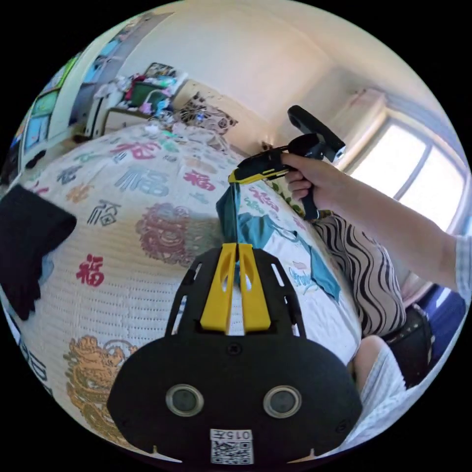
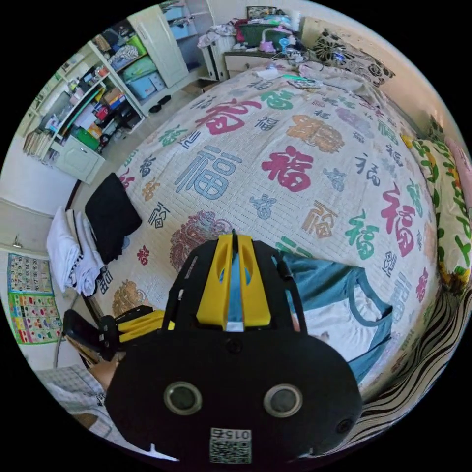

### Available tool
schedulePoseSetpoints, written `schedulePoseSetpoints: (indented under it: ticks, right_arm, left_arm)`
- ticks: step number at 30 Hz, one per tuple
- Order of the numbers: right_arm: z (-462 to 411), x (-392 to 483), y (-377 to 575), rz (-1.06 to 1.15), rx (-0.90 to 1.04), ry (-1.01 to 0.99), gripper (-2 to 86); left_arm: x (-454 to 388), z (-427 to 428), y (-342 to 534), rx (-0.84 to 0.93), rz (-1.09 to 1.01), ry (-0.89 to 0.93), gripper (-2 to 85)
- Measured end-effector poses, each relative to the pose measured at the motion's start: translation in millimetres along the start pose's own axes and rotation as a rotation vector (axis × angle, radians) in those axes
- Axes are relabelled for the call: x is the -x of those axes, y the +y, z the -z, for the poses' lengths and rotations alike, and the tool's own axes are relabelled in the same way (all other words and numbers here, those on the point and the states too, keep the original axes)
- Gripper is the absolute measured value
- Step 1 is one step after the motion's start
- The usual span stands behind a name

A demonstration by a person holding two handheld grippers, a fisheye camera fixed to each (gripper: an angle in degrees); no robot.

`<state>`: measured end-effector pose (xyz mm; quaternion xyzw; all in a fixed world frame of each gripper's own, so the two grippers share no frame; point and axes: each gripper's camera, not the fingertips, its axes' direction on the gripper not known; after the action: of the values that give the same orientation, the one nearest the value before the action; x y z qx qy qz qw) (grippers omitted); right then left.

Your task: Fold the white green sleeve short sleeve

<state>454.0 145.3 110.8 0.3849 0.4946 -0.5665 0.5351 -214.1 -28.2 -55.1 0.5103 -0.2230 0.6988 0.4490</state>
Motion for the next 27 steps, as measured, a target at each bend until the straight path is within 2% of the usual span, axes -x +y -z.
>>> schedulePoseSetpoints:
  ticks: [5, 12, 14, 16, 18, 21, 25, 27]
  right_arm:
    - [54, -90, 95, -0.162, -0.064, -0.077, 0.9]
    - [42, -175, 217, -0.434, -0.008, -0.132, 3.5]
    - [45, -185, 235, -0.489, 0.016, -0.109, 3.9]
    - [58, -193, 246, -0.511, 0.002, -0.095, 4.5]
    - [82, -195, 248, -0.476, -0.044, -0.089, 5.4]
    - [106, -183, 230, -0.369, -0.068, -0.091, 5.5]
    - [115, -152, 198, -0.234, -0.046, -0.093, 5.7]
    - [112, -133, 177, -0.191, -0.019, -0.112, 6.1]
  left_arm:
    - [-102, -39, 5, 0.130, -0.373, 0.110, -0.5]
    - [-176, -130, 41, 0.454, -0.551, 0.178, 0.5]
    - [-183, -140, 42, 0.512, -0.561, 0.254, 1.2]
    - [-182, -137, 35, 0.465, -0.535, 0.269, 1.8]
    - [-166, -126, 22, 0.338, -0.474, 0.170, 3.3]
    - [-134, -125, 7, 0.281, -0.343, 0.090, 5.4]
    - [-122, -143, 2, 0.293, -0.292, 0.089, 5.6]
    - [-130, -161, 5, 0.368, -0.323, 0.050, 5.1]
